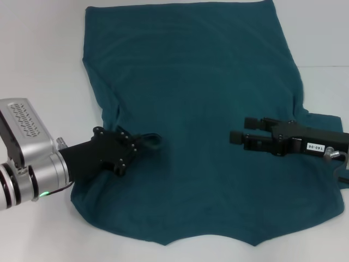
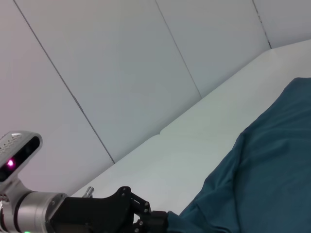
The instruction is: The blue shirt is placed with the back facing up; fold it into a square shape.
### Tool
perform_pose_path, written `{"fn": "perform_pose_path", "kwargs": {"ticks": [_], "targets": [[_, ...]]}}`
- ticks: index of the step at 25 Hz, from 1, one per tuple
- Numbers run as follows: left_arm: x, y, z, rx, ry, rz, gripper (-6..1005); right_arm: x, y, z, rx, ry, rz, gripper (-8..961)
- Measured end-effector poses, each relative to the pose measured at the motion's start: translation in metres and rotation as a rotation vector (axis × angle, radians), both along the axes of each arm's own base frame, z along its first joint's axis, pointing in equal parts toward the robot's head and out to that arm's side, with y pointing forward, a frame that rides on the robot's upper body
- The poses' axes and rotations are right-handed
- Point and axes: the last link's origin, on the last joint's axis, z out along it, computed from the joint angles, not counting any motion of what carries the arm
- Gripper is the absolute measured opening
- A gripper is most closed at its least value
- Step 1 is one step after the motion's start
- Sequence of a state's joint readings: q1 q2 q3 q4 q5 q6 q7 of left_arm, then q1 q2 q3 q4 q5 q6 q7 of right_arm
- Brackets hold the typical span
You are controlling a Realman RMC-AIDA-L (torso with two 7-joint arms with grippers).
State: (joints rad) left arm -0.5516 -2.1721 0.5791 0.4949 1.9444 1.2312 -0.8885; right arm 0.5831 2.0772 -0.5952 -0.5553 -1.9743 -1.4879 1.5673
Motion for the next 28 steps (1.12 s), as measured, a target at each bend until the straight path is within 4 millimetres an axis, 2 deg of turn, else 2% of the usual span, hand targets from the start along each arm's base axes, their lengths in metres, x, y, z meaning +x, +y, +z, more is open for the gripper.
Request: {"fn": "perform_pose_path", "kwargs": {"ticks": [11, 21, 24, 28], "targets": [[0.010, 0.000, -0.009, -0.061, -0.005, -0.011, 94, 0.001, -0.001, -0.001, 0.001, -0.001, -0.001, 871], [-0.015, -0.009, 0.003, 0.034, 0.079, -0.012, 131, 0.002, -0.002, -0.002, -0.003, 0.003, -0.004, 870], [-0.020, -0.009, 0.003, 0.058, 0.112, -0.018, 367, 0.002, -0.003, -0.002, -0.004, 0.005, -0.007, 869], [-0.023, -0.012, 0.001, 0.072, 0.154, -0.057, 455, 0.002, -0.002, -0.002, 0.001, 0.010, -0.010, 868]]}}
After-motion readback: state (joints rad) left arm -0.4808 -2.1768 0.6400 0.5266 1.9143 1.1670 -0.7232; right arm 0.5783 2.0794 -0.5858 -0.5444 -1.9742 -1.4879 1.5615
